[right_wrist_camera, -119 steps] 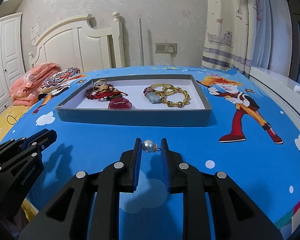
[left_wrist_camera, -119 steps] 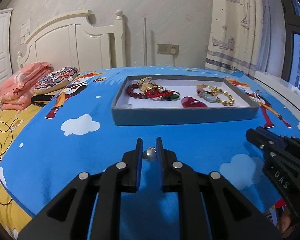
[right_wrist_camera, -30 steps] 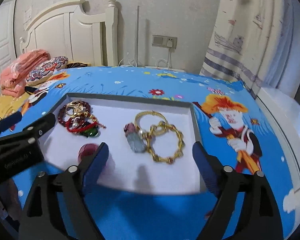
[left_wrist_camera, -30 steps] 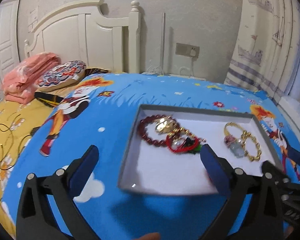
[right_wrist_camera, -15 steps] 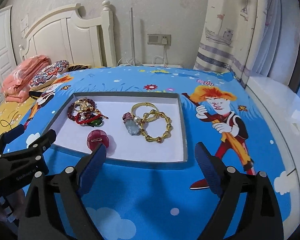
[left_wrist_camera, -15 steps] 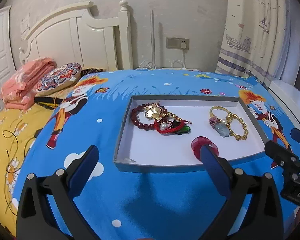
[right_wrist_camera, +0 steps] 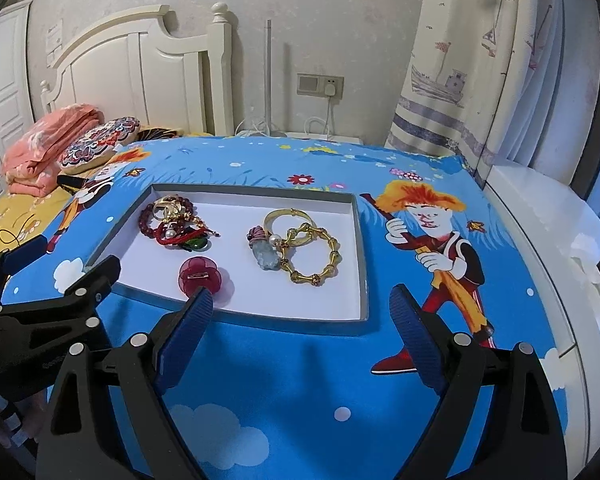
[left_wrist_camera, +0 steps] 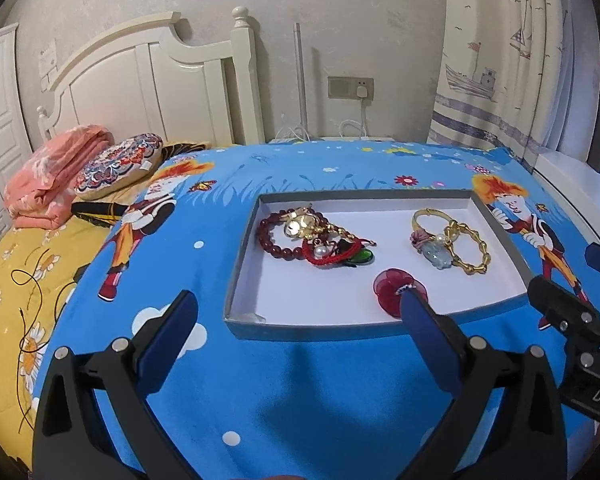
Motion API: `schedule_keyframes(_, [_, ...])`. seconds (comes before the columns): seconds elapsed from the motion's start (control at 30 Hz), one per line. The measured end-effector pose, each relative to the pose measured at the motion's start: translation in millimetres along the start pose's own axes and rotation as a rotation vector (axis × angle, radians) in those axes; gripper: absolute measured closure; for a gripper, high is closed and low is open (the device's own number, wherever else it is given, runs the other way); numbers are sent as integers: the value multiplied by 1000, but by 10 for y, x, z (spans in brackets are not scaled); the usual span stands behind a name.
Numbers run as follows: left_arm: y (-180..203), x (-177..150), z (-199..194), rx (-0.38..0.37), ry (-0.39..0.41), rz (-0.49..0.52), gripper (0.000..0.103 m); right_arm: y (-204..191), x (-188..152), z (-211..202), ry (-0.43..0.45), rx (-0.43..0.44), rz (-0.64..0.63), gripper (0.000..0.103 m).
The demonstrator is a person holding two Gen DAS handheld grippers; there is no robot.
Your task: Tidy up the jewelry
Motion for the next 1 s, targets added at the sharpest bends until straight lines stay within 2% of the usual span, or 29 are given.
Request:
schedule_keyframes(0.3, [-66, -18, -15, -43, 11, -42, 5, 10, -8, -44, 5, 1, 2, 19])
schedule_keyframes(1.0, [-78, -43, -25, -40, 10, -45, 5, -67, -33, -92, 11, 20, -5, 19])
Point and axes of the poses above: each gripper's, at about its wrist camera, not at the fingertips, and z roughly the way its jaws point, y to its right, x to its top, the point moved 4 cm from there along z, roughly the way its jaws point, and after that the axes turned 15 degrees about -x, right-handed, at the moved point
